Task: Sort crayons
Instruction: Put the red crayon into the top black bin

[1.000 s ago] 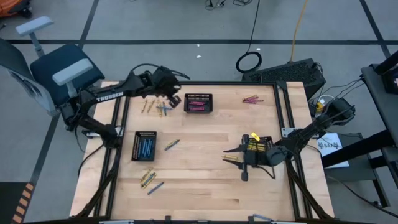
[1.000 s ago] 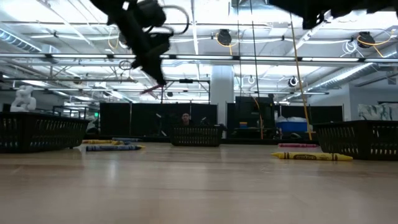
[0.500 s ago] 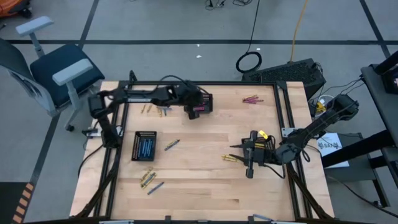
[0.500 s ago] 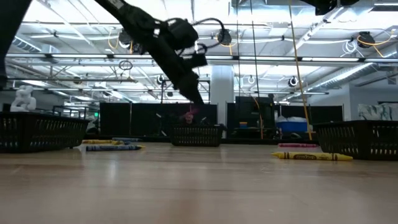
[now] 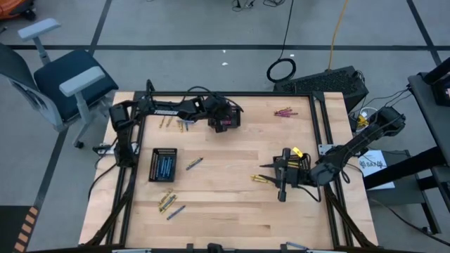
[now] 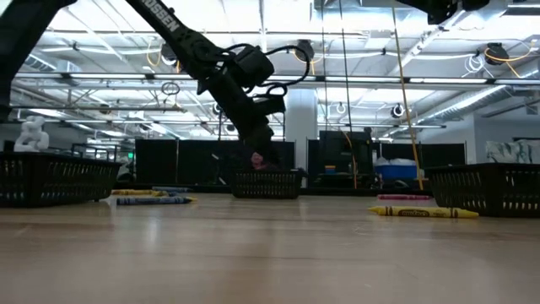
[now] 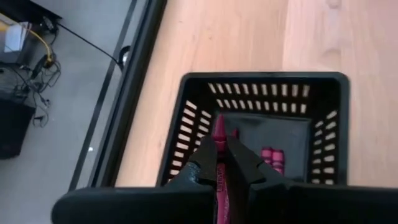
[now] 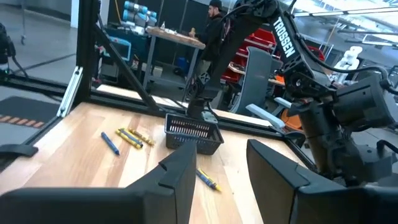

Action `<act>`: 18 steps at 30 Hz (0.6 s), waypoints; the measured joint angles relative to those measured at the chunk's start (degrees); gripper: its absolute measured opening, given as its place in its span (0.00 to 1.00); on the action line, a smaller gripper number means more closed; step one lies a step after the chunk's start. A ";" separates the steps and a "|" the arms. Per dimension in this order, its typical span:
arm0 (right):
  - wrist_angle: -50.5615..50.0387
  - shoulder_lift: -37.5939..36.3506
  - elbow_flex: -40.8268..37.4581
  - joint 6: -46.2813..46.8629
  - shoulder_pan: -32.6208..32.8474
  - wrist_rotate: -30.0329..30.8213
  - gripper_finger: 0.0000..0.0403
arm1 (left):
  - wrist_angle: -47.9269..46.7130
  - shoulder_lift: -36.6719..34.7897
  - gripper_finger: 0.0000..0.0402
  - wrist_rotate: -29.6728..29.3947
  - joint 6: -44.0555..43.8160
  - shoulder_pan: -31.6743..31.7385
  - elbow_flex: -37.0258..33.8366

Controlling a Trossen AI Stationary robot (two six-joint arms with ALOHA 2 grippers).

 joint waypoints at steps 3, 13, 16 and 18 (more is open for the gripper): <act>-0.67 0.00 0.00 0.16 0.00 -0.02 0.32 | -0.77 0.30 0.01 -0.04 -0.04 0.13 -0.01; -2.79 0.00 0.00 4.61 0.38 -0.04 0.32 | -0.74 2.43 0.01 0.03 -0.09 0.15 0.00; -2.80 0.00 0.00 4.65 0.44 -0.04 0.32 | -0.87 2.43 0.02 0.01 -0.11 0.15 0.00; -2.79 0.00 0.00 4.64 0.42 -0.04 0.32 | -0.90 2.43 0.05 0.01 -0.23 0.15 0.00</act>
